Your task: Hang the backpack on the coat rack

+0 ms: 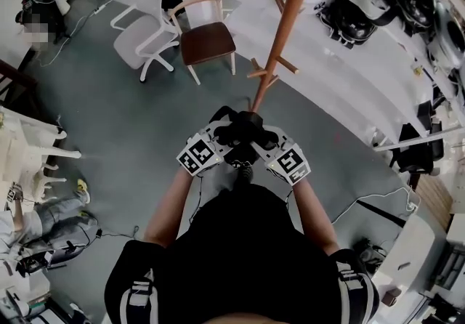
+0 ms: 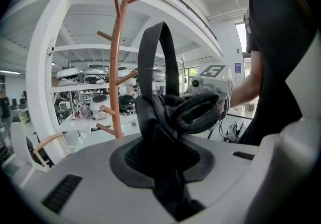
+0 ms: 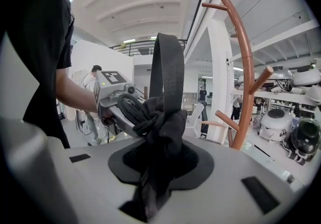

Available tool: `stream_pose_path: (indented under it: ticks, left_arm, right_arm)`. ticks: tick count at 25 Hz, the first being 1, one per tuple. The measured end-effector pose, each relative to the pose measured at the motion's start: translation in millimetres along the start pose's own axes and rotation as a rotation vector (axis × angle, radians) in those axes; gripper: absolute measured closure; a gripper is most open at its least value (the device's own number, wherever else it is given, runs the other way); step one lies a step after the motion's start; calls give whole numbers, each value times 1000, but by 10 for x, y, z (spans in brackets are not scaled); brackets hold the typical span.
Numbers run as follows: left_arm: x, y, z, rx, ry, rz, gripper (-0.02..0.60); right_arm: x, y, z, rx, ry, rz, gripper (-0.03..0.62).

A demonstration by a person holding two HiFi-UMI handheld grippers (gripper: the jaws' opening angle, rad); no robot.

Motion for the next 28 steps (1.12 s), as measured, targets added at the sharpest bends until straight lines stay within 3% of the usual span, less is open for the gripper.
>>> stream_pose_path:
  ticks: [12, 18, 28]
  left_arm:
    - [199, -11, 212, -22, -39, 23, 483]
    - [184, 56, 280, -32, -38, 23, 483]
    - [237, 50, 890, -2, 73, 54, 483]
  right_arm:
    - [128, 101, -316, 7, -61, -13, 485]
    - [208, 109, -315, 6, -48, -16, 485]
    - [586, 104, -551, 53, 51, -1, 485]
Point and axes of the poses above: the fingertips, and each gripper's own axes: x forward along the fingers, z to its left, y out of its underside, the point moved 10 cm from there along -x, backward along the fingers, and after that the axes turned 9 degrees about y, right-handed, at the moved point
